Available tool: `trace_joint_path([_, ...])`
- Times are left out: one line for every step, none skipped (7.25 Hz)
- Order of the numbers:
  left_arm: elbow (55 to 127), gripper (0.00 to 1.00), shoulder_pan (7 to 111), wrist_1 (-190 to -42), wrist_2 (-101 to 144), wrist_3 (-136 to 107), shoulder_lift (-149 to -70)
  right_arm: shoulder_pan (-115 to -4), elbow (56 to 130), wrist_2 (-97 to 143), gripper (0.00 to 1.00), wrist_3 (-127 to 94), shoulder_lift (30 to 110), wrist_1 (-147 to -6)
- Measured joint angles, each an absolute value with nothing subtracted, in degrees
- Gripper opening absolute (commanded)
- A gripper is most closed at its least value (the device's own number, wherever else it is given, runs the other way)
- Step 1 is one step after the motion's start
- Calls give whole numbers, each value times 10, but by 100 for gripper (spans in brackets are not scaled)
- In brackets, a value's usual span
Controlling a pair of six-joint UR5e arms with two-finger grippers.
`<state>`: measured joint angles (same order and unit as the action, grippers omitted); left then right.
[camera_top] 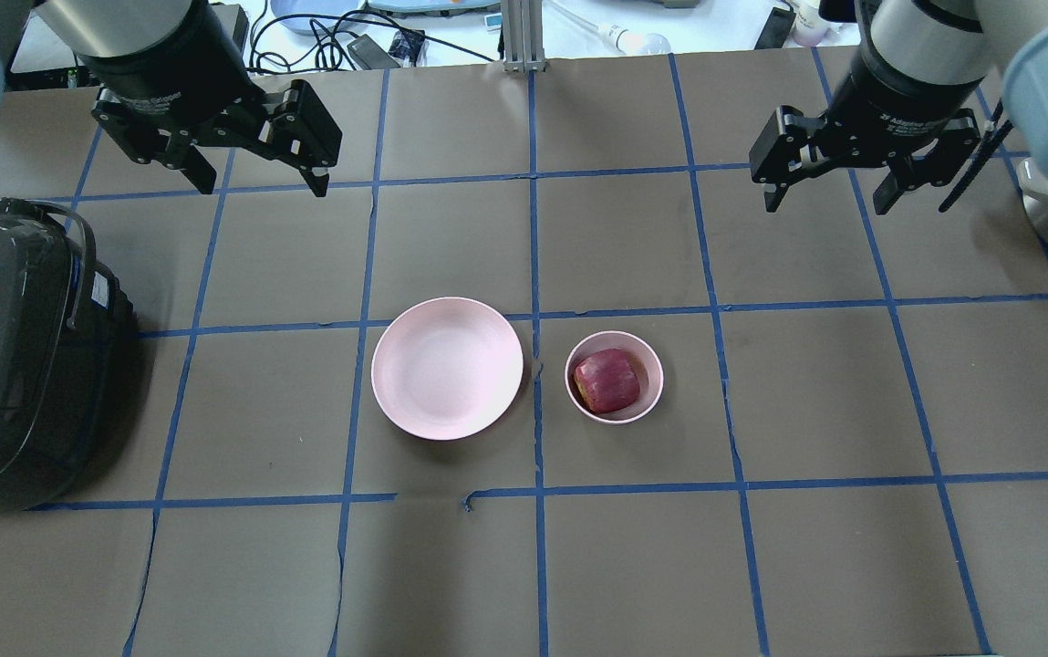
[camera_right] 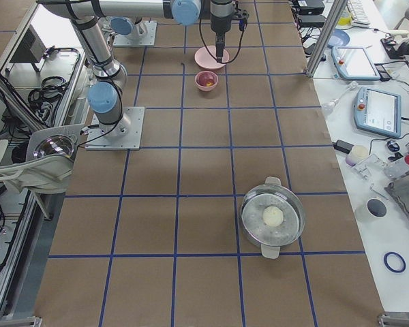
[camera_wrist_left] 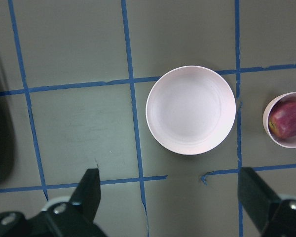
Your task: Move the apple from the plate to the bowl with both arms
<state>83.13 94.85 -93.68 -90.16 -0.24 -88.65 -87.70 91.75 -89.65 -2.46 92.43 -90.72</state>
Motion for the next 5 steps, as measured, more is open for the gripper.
trace_joint_path([834,100,946,-936,-901,-2,-885,-877,915,-896,100,-25,925,-900])
trace_joint_path([837,100,945,-934,-900,-2,-885,-877,915,-896,100,-25,925,-897])
trace_joint_path([837,100,945,-933,-900,-3,-885,-877,915,-896,100,-25,925,-896])
trace_joint_path([837,100,945,-932,-900,-4,-885,-877,916,-897,100,-25,925,-896])
trace_joint_path([836,100,945,-932,-900,-5,-886,-877,916,-897,100,-25,925,-895])
